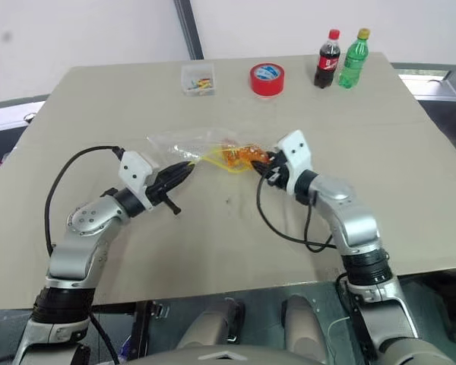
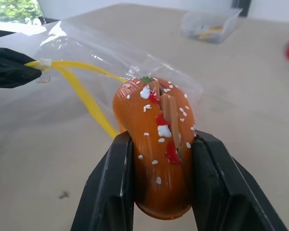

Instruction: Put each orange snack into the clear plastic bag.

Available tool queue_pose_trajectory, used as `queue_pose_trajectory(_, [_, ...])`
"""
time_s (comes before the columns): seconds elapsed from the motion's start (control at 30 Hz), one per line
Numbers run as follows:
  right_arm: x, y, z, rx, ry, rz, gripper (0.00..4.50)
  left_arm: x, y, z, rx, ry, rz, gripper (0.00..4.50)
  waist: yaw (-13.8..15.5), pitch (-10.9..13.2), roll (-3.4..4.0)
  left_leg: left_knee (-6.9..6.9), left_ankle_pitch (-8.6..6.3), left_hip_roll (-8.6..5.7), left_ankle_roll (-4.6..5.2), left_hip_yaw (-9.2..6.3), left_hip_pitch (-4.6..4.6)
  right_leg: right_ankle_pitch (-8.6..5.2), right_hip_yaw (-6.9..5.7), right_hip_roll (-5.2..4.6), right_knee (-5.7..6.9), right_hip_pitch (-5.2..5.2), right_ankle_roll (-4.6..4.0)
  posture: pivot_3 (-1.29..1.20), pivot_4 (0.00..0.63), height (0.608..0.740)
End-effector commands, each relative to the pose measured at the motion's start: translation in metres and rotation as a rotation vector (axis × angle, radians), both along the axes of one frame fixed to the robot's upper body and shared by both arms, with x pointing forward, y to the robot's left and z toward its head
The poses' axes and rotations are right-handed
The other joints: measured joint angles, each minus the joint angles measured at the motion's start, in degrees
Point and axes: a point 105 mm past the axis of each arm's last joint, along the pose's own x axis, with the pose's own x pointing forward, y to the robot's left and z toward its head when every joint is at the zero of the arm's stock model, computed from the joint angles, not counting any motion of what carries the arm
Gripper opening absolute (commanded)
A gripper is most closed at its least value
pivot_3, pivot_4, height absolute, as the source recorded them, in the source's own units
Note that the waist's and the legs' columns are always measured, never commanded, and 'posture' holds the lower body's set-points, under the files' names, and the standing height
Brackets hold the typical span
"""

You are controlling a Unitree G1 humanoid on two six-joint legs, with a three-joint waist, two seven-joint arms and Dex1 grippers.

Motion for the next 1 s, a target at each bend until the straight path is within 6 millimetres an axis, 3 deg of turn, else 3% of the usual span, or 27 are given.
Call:
queue_pose_trajectory(0.03, [0.003, 0.018, 0.007, -0.061, -0.048, 0.008, 1.51, -0.01, -0.002, 0.014, 0.014, -0.053, -0.018, 0.0, -0.05, 0.0, 0.0, 0.0, 0.0, 0.0, 0.0, 0.01, 0.0, 0.0, 0.01, 0.0, 0.0, -0.01, 0.0, 0.0, 0.15, 0.74])
queue_pose_trajectory(0.17, [0.003, 0.029, 0.0, -0.115, -0.043, 0.04, 1.51, -0.014, -0.004, 0.014, 0.005, -0.051, -0.012, 0.0, -0.46, 0.0, 0.0, -0.04, 0.0, 0.03, -0.02, 0.01, 0.01, 0.0, 0.0, 0.03, 0.02, -0.05, -0.01, 0.0, 0.15, 0.74])
queue_pose_trajectory(0.37, [-0.002, 0.039, 0.003, -0.066, -0.011, 0.079, 1.51, -0.02, -0.004, 0.011, 0.018, -0.044, -0.009, 0.0, -0.68, 0.0, 0.0, -0.04, 0.0, 0.03, -0.02, 0.01, 0.0, 0.0, 0.01, 0.03, 0.0, -0.04, 0.0, 0.0, 0.15, 0.74])
queue_pose_trajectory(0.6, [-0.014, 0.036, 0.001, -0.039, 0.05, 0.108, 1.51, -0.019, -0.001, 0.015, 0.019, -0.052, 0.01, 0.0, -0.75, 0.0, 0.0, -0.05, -0.01, 0.04, -0.02, 0.0, 0.01, 0.0, 0.01, 0.04, -0.01, -0.04, 0.0, 0.0, 0.15, 0.74])
queue_pose_trajectory(0.83, [-0.007, 0.048, 0.0, 0.022, 0.093, 0.067, 1.51, -0.025, -0.003, 0.015, 0.021, -0.044, -0.021, 0.0, -0.97, 0.0, 0.0, -0.06, -0.01, 0.05, -0.03, 0.01, 0.02, 0.0, 0.01, 0.05, 0.0, -0.05, 0.0, 0.0, 0.15, 0.74])
queue_pose_trajectory(1.0, [-0.002, 0.071, 0.006, 0.204, 0.19, 0.096, 1.51, -0.043, -0.004, -0.01, 0.094, 0.052, -0.099, 0.0, -1.08, 0.01, 0.02, -0.09, -0.02, 0.07, -0.04, 0.04, 0.04, 0.0, 0.06, 0.07, 0.0, -0.06, -0.01, 0.0, 0.15, 0.74])
